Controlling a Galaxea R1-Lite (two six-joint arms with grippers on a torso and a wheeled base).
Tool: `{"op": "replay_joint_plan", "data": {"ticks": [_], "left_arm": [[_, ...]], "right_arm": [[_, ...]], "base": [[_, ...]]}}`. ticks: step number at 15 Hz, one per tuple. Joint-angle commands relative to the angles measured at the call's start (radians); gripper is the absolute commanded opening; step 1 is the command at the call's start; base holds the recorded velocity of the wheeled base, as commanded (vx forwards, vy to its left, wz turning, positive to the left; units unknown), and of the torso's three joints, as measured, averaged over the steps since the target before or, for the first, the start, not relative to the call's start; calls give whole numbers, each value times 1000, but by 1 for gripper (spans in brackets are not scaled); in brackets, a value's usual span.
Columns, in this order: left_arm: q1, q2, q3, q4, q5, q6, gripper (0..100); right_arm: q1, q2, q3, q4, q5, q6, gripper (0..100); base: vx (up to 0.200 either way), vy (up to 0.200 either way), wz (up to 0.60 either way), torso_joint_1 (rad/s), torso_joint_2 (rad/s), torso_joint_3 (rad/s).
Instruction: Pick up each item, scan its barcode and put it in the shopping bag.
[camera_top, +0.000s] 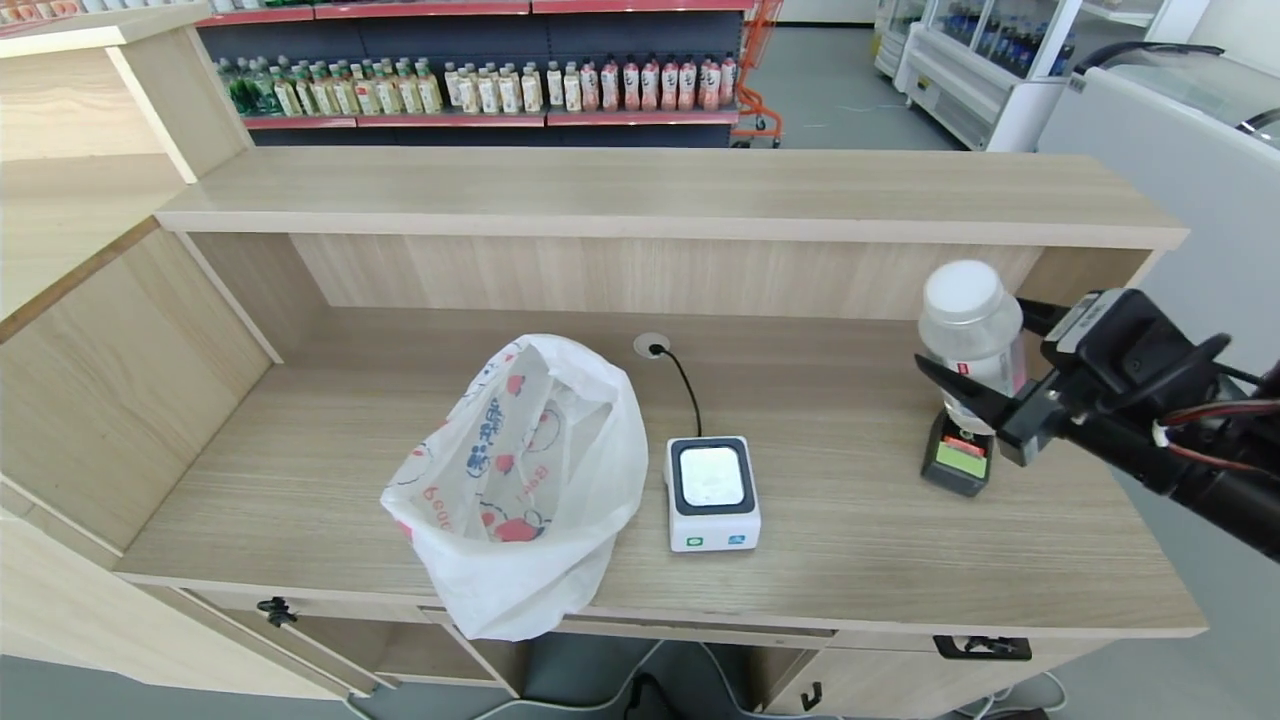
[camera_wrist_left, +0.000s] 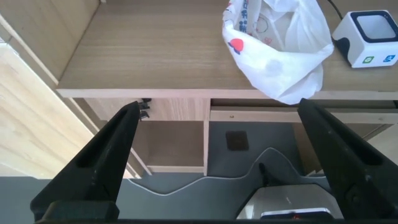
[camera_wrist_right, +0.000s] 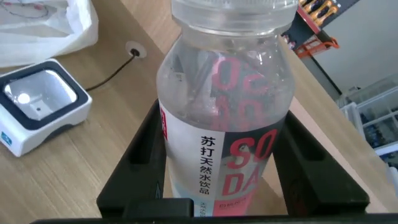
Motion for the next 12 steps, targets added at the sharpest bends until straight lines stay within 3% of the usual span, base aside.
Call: {"op": "replay_joint_plan", "data": {"ticks": [1, 3, 9, 12], "left_arm": [[0, 0, 0, 0, 0, 0, 100], [0, 0, 0, 0, 0, 0, 100], [0, 0, 0, 0, 0, -2, 100], [0, 0, 0, 0, 0, 0, 100]], "right_arm": [[30, 188, -69, -81, 2, 13, 0], [53, 253, -121, -125, 2, 25, 0], [132, 296, -139, -170, 11, 79, 0], [135, 348, -151, -240, 88, 77, 0]], "base": [[0, 200, 0, 2, 2, 2], [0, 200, 0, 5, 2, 5], [0, 0, 0, 0, 0, 0], [0, 0, 0, 0, 0, 0]]}}
